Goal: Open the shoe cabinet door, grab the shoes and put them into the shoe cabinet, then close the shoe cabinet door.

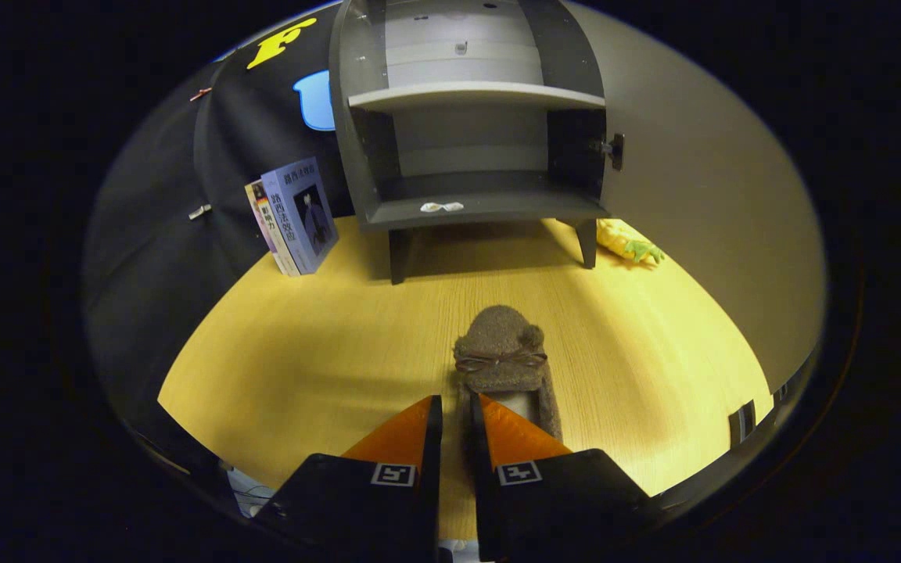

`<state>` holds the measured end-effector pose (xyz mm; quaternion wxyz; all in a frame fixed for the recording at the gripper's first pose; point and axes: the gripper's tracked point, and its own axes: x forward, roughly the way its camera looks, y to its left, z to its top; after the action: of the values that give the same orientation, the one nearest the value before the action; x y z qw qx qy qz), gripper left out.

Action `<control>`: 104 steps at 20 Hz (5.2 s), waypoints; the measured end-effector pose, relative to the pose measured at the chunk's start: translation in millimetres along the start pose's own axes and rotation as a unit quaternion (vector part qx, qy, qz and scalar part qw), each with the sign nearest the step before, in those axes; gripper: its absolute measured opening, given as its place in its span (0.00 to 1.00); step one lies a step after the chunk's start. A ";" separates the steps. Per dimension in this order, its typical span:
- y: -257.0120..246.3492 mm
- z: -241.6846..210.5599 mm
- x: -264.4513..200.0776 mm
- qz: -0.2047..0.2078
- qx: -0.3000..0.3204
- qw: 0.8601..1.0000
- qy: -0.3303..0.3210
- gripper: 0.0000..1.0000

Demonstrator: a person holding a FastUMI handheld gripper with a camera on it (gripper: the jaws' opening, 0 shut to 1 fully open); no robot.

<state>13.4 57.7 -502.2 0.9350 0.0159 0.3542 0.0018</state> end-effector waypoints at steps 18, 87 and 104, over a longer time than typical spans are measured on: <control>-10.0 -3.3 87.7 -0.007 -0.006 1.000 0.014 0.24; -9.1 495.4 154.5 0.012 -0.020 0.997 -0.076 0.37; -17.5 476.6 79.0 -0.017 -0.033 0.995 -0.098 0.98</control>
<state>388.1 27.8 -198.3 0.9651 -0.0214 0.2611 -0.0041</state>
